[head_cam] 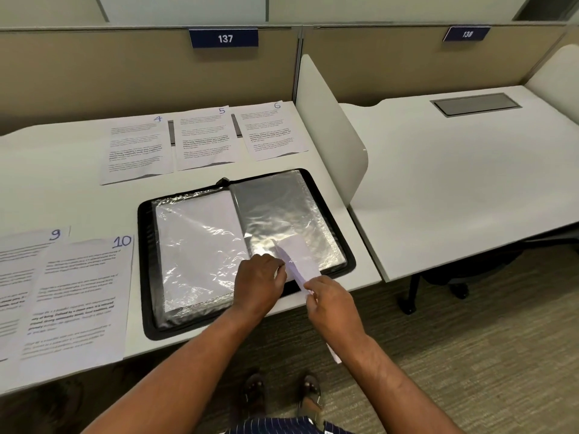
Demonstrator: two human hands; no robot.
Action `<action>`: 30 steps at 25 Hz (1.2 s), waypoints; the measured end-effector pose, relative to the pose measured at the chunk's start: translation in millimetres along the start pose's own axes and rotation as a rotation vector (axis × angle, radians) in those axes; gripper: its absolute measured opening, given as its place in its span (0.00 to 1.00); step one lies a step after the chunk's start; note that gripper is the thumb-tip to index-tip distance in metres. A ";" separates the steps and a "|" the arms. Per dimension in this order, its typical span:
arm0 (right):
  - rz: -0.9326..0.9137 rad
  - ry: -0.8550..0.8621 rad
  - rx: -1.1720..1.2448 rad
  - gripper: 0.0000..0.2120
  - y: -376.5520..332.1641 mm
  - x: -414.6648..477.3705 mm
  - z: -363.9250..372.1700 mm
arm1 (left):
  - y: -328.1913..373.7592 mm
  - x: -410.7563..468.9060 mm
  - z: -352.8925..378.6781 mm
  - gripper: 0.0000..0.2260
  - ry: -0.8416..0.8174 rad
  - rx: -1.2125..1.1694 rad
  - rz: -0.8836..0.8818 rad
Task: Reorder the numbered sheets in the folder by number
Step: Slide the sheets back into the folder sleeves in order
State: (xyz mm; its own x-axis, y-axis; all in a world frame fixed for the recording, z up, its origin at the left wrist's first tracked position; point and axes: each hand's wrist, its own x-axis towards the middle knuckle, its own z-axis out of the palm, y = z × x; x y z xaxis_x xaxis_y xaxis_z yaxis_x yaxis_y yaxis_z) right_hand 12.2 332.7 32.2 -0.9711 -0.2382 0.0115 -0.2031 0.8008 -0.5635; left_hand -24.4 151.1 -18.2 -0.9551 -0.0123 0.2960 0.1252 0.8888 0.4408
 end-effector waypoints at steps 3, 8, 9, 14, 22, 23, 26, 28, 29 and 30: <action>0.018 0.012 0.120 0.13 6.7 12.6 11.3 | 1.8 -4.5 -1.1 0.05 0.020 0.018 0.072; 0.043 0.027 0.285 0.15 8.6 44.3 19.9 | 5.5 -7.0 -2.5 0.02 -0.002 0.031 0.053; 0.035 0.033 0.314 0.17 7.5 48.3 19.7 | 5.8 -6.3 -3.5 0.03 -0.011 0.036 0.036; 0.172 0.142 0.401 0.21 16.4 20.7 4.6 | 2.9 1.3 -6.6 0.06 -0.031 0.084 -0.003; 0.715 0.150 0.693 0.14 61.1 -46.6 7.3 | -5.7 2.7 5.7 0.10 -0.010 0.066 -0.024; 0.797 0.142 0.789 0.12 65.0 -48.2 11.2 | -5.3 3.0 6.3 0.10 -0.012 0.066 -0.024; 0.920 0.106 1.042 0.07 68.5 -56.2 20.3 | -2.3 3.7 7.1 0.09 -0.017 0.054 -0.035; 0.927 0.112 1.072 0.06 64.8 -59.2 24.2 | 0.2 4.4 5.7 0.08 -0.026 0.045 -0.042; 0.919 0.128 1.066 0.05 62.6 -58.2 25.6 | 1.1 4.3 4.4 0.08 -0.032 0.048 -0.032; 0.909 0.146 1.050 0.05 60.4 -55.3 26.8 | 1.6 3.3 2.9 0.08 -0.039 0.060 -0.019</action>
State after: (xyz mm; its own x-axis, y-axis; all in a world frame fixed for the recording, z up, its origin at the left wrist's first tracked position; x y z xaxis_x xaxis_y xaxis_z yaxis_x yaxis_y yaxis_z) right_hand 57.0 379.6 -24.6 -0.7277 0.2467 -0.6400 0.6223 -0.1549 -0.7673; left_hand -28.1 153.8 -19.0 -0.9669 -0.0125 0.2549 0.0920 0.9145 0.3939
